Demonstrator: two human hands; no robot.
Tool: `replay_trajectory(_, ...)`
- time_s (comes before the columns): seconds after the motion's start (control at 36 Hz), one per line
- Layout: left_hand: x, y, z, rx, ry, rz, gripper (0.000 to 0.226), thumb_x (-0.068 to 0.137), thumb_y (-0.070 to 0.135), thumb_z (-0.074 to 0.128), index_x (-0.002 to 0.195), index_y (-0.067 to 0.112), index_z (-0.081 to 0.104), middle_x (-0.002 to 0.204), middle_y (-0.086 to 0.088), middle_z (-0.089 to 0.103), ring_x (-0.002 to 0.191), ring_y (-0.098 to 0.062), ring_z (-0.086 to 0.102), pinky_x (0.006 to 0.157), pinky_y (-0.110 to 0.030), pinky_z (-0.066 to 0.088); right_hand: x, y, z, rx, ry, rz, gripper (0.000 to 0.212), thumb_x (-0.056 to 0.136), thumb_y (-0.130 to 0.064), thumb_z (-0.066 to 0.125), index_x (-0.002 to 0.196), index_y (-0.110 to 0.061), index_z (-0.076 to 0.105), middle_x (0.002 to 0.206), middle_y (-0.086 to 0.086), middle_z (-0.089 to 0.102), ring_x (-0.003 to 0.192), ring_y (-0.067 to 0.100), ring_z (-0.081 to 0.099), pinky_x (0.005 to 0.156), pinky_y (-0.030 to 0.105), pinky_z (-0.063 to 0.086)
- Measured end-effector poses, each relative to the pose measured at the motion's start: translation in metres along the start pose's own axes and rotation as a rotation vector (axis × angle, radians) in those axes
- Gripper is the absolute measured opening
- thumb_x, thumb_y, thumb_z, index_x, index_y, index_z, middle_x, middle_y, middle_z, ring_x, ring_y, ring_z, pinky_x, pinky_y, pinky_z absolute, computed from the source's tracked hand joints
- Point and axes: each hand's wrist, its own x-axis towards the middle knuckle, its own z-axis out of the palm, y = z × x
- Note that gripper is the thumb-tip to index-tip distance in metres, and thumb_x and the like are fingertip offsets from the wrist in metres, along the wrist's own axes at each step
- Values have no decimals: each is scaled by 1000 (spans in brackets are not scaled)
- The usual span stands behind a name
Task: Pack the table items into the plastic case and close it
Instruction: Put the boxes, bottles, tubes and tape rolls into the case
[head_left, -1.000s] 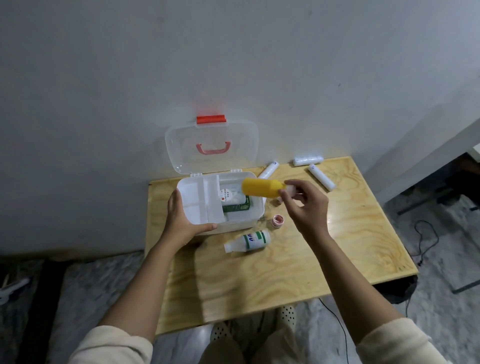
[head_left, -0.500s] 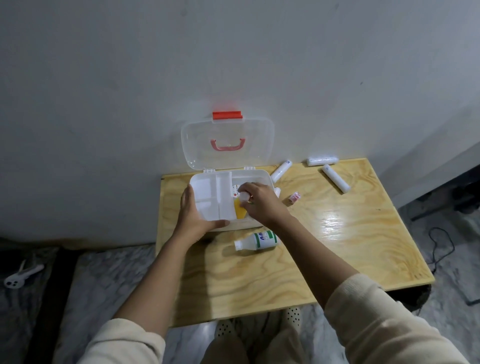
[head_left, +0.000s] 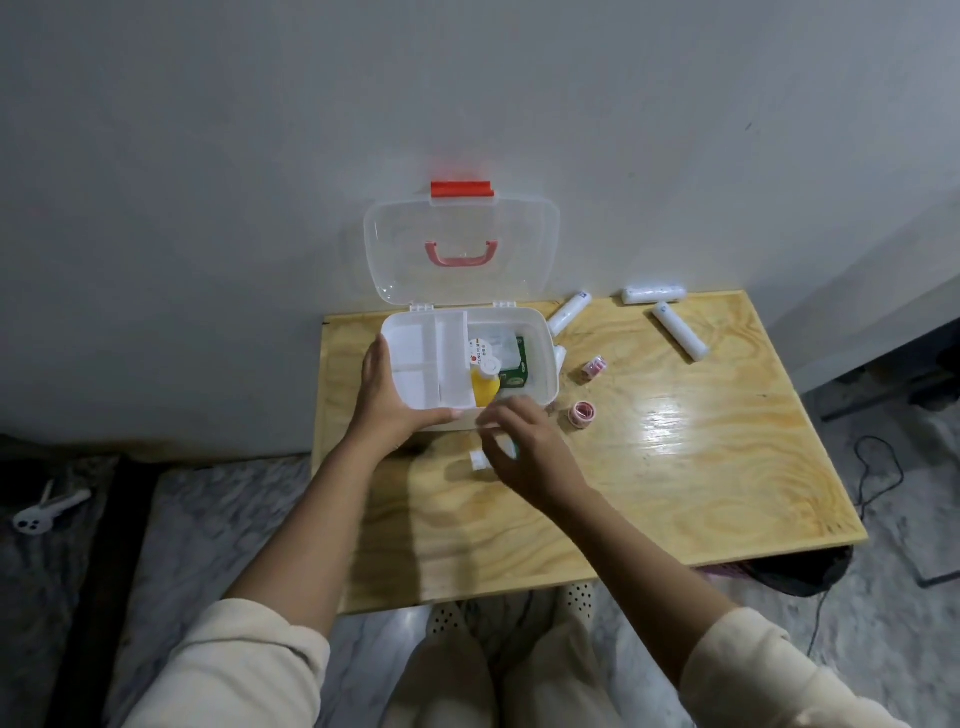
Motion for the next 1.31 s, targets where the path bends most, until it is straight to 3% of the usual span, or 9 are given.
replay_trajectory(0.14, 0, 1, -2, 13, -1, 5, 135, 48, 39, 94, 151, 21, 9, 154, 0, 18, 140, -19, 24, 112, -36, 32, -24, 7, 21, -129, -263, 34, 24, 80, -9, 65, 103, -8, 63, 105, 11, 66, 97, 28, 60, 82, 37, 52)
replay_trajectory(0.31, -1, 2, -3, 8, 7, 19, 132, 49, 38, 95, 150, 22, 11, 152, 0, 20, 138, -18, 25, 110, -35, 33, -25, 16, 36, -318, -356, 73, 34, 84, -12, 57, 118, -6, 57, 120, 13, 62, 113, 31, 54, 97, 43, 44)
replay_trajectory(0.5, -3, 4, -3, 15, -9, 8, 134, 52, 38, 94, 152, 22, 6, 155, 0, 16, 140, -19, 22, 109, -33, 30, -27, 18, 34, -345, -345, 65, 23, 80, -9, 59, 103, -9, 63, 103, 11, 68, 98, 32, 60, 91, 38, 46)
replay_trajectory(0.69, -4, 8, -3, -2, 0, 14, 129, 54, 33, 93, 151, 21, 9, 153, 1, 18, 139, -17, 22, 101, -24, 26, -38, 18, 12, -191, -106, 92, 36, 70, -13, 77, 103, -8, 66, 99, 9, 72, 89, 28, 67, 75, 36, 55)
replay_trajectory(0.83, -4, 8, -4, -6, -8, 1, 131, 55, 33, 93, 152, 21, 7, 155, 0, 16, 141, -18, 20, 106, -28, 26, -38, 9, -6, 46, 135, 271, 39, 81, -30, 63, 110, -3, 64, 102, 14, 70, 92, 27, 64, 79, 33, 52)
replay_trajectory(0.92, -5, 9, -4, -7, -9, -17, 134, 55, 34, 93, 153, 21, 3, 157, 1, 12, 143, -17, 17, 108, -28, 24, -33, 4, -18, 85, 282, 275, 39, 82, -33, 59, 108, -3, 64, 99, 13, 71, 89, 21, 63, 76, 28, 50)
replay_trajectory(1.06, -3, 8, -4, -35, -5, -21, 136, 53, 32, 94, 153, 22, 3, 157, 3, 12, 142, -17, 19, 107, -26, 24, -6, -7, -46, 111, 472, 226, 36, 84, -31, 58, 104, -2, 64, 97, 9, 71, 85, 20, 66, 69, 35, 54)
replay_trajectory(1.22, -2, 12, -5, -52, 15, -24, 128, 38, 37, 96, 144, 24, 25, 143, 1, 33, 130, -20, 37, 104, -37, 40, 39, -16, -64, 209, 560, 248, 16, 84, -16, 63, 98, -8, 64, 89, -7, 64, 80, -4, 56, 71, 13, 44)
replay_trajectory(1.31, 1, 10, -5, -77, 9, -15, 124, 27, 45, 95, 135, 31, 35, 134, 4, 45, 121, -18, 49, 96, -43, 50, 48, -9, -61, 254, 428, 316, 13, 84, -13, 65, 97, -11, 64, 85, -3, 67, 78, 0, 59, 73, 20, 50)
